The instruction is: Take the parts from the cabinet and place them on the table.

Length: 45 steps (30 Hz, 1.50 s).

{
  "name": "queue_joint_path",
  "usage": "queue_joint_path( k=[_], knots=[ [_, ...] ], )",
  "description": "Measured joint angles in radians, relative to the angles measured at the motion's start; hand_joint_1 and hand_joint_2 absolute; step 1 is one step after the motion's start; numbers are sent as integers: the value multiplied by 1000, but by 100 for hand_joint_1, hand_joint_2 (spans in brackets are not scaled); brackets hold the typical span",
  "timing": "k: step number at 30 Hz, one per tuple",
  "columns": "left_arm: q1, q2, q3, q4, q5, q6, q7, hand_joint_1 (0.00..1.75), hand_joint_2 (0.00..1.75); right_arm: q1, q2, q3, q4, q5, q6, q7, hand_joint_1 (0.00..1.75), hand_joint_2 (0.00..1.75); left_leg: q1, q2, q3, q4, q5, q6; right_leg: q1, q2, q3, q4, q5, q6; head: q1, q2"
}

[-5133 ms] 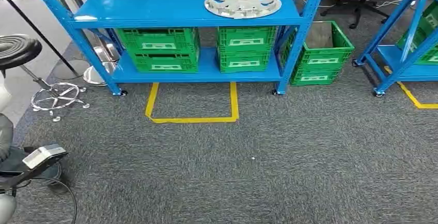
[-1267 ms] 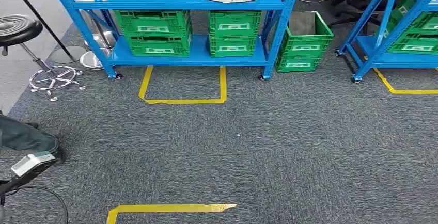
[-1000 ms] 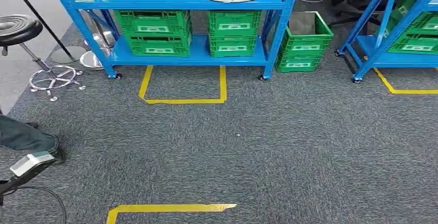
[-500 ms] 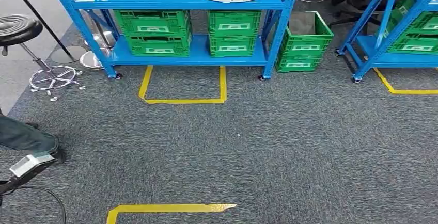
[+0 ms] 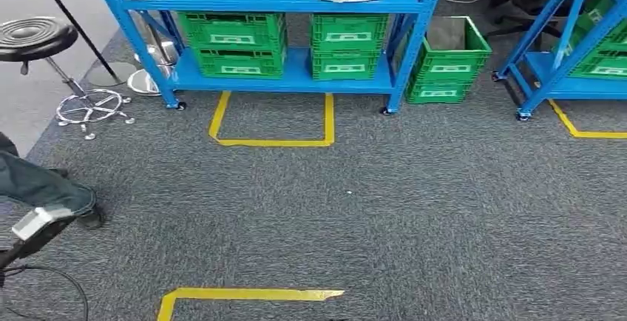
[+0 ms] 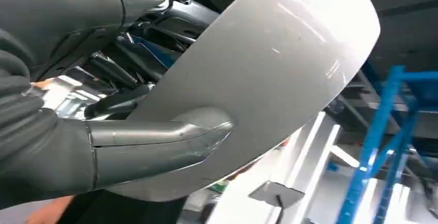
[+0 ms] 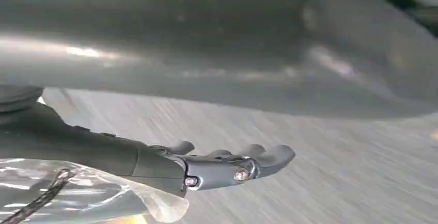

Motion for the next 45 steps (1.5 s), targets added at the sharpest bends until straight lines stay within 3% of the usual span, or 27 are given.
queue_joint_path(
  k=[2,3,7,8,9,10,12,13,14,16,17,18,22,23,25,27,28,30,32,33,34,37,38,39,40,43,45],
  knots=[
    [-25,13,-23,11,0,0,8,175,175,-55,-42,18,-45,1,55,-24,0,0,6,-17,-6,20,-8,-13,-8,39,97,-178,71,3,1,0],
    [-34,17,-32,14,1,0,9,175,175,-76,-55,23,-55,-11,73,-34,0,0,1,-26,-18,32,-12,-24,-8,81,113,-207,40,3,0,0],
    [-49,34,-53,25,5,0,9,175,175,-110,-86,47,-82,-38,83,-69,0,0,9,-73,-38,39,2,-48,-6,34,112,-199,48,-20,0,0],
    [-48,38,-57,27,6,0,9,175,175,-119,-91,50,-87,-40,82,-71,0,0,9,-54,-42,48,-8,-51,-10,20,113,-202,52,-28,-1,0],
    [-56,43,-60,28,8,0,9,175,175,-123,-94,52,-91,-40,80,-74,0,0,6,-13,-61,88,-38,-57,-9,9,113,-202,51,-34,-9,0],
    [-62,44,-63,30,9,0,8,175,175,-126,-98,54,-94,-41,78,-75,0,0,7,10,-96,163,-77,-63,-8,-3,112,-202,50,-36,-12,0],
    [-63,45,-70,35,10,0,6,175,175,-130,-102,61,-95,-43,78,-76,0,0,10,26,-171,327,-143,-69,-6,-28,111,-202,48,-39,-12,0],
    [-63,46,-73,38,10,0,6,175,175,-132,-103,63,-95,-43,78,-76,0,0,11,27,-186,361,-146,-70,-6,-40,112,-201,48,-40,-12,0],
    [-63,46,-75,41,10,0,6,175,175,-135,-103,65,-95,-44,78,-77,0,0,11,28,-179,347,-127,-70,-6,-52,113,-201,47,-39,-12,0],
    [-63,49,-80,43,12,0,3,175,175,-138,-103,70,-95,-52,75,-80,0,0,11,42,-106,197,-39,-65,-6,-76,118,-201,43,-37,-12,0],
    [-64,52,-81,43,13,0,1,175,175,-138,-103,71,-95,-56,72,-81,0,0,10,76,-56,99,3,-61,-6,-86,124,-201,40,-33,-12,0],
    [-67,52,-82,43,13,0,0,175,175,-138,-106,73,-95,-58,70,-82,0,0,-2,130,-37,61,-13,-59,1,-95,126,-202,37,-28,-13,0],
    [-73,53,-89,47,13,0,0,175,175,-141,-111,82,-97,-69,56,-83,0,0,-8,86,-51,48,-9,-26,9,-146,137,-213,34,-8,-12,0],
    [-73,55,-89,47,13,0,0,175,175,-143,-111,83,-98,-70,54,-83,0,0,0,74,-44,38,-2,-15,2,-132,128,-208,21,1,-11,0],
    [-78,57,-90,47,13,0,0,175,175,-143,-112,86,-99,-75,43,-82,0,0,-2,54,-44,37,-1,-4,4,-36,91,-114,-38,-5,-5,0],
    [-74,55,-91,48,13,0,0,175,175,-141,-113,94,-99,-93,32,-80,0,0,-7,25,-45,38,-2,1,11,-4,-6,72,-110,-11,-4,0],
    [-73,55,-92,49,14,0,0,175,175,-138,-113,97,-99,-104,27,-79,0,0,-10,10,-44,38,-2,4,14,-2,-39,124,-116,-14,-3,0],
    [-73,55,-95,51,16,0,-1,175,175,-135,-113,101,-99,-123,22,-79,0,0,-15,-21,-39,38,-3,5,18,0,-37,78,-54,-25,-4,0],
    [-73,55,-96,51,21,0,-6,175,175,-136,-113,103,-99,-143,20,-80,0,0,-17,-48,-33,40,-5,5,22,27,33,-95,52,-38,-3,0],
    [-74,55,-97,51,23,0,-7,175,175,-137,-113,103,-99,-157,21,-82,0,0,-15,-61,-34,41,-7,4,20,85,62,-169,70,-46,-4,0],
    [-78,54,-98,52,25,0,-8,175,175,-135,-113,104,-97,-169,22,-83,0,0,-21,-74,-41,51,-9,0,15,89,74,-195,63,-46,-5,0],
    [-75,55,-102,55,31,0,-12,175,175,-142,-113,107,-91,-191,31,-91,0,0,-9,-111,-54,44,2,-19,24,56,82,-194,64,-49,-5,0],
    [-75,55,-102,55,31,0,-12,175,175,-145,-112,107,-90,-196,33,-93,0,0,-12,-102,-55,49,-4,-24,15,41,88,-205,69,-56,-5,0],
    [-77,56,-103,55,32,0,-13,175,175,-148,-112,108,-88,-201,37,-95,0,0,-18,-40,-61,67,-18,-33,15,29,94,-207,69,-60,-6,0],
    [-84,57,-104,56,32,0,-15,175,175,-149,-110,108,-87,-205,41,-99,0,0,-16,1,-87,124,-53,-41,16,14,98,-207,66,-64,-12,0],
    [-85,57,-108,61,33,0,-16,175,175,-149,-107,110,-79,-218,47,-100,0,0,-1,24,-196,338,-135,-56,16,-26,100,-207,61,-68,-12,0],
    [-85,57,-112,64,33,0,-16,175,175,-151,-102,111,-74,-219,48,-101,0,0,7,28,-189,316,-96,-62,15,-52,103,-207,56,-66,-12,0]
  ],
)
